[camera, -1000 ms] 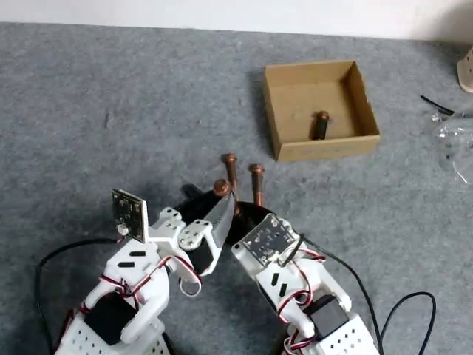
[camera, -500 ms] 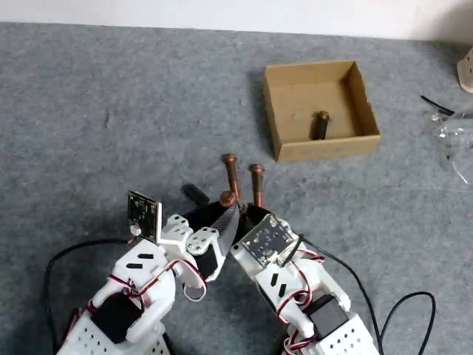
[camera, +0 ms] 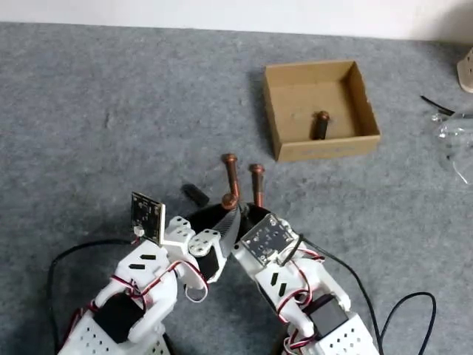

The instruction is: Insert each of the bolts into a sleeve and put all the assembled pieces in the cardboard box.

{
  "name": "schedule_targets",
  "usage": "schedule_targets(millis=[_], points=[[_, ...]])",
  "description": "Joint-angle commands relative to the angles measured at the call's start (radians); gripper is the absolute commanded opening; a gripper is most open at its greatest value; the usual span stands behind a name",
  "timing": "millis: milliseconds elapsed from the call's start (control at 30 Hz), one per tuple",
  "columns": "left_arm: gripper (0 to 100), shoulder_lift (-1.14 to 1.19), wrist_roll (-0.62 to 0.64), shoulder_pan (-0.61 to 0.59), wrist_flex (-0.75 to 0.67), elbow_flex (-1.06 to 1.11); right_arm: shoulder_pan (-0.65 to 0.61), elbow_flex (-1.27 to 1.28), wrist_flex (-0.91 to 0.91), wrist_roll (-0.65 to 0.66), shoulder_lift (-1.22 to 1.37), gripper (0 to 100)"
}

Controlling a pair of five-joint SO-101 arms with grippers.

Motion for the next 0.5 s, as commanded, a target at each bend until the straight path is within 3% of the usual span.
schedule_targets(millis=[0,100,333,467], points=[[1,0.001,-0.011,0.001,0.012,0.012,0.036,0.107,-0.004,-0.002,-0.019,0.4],[6,0.001,-0.011,0.001,0.015,0.013,0.036,0.107,-0.004,-0.002,-0.019,0.4],[37,0.002,-0.009,0.001,0.018,0.045,0.039,0.107,-0.004,-0.002,-0.019,0.4],[41,0.002,-0.003,0.001,0.017,0.042,0.039,0.107,-0.004,-0.002,-0.019,0.4]])
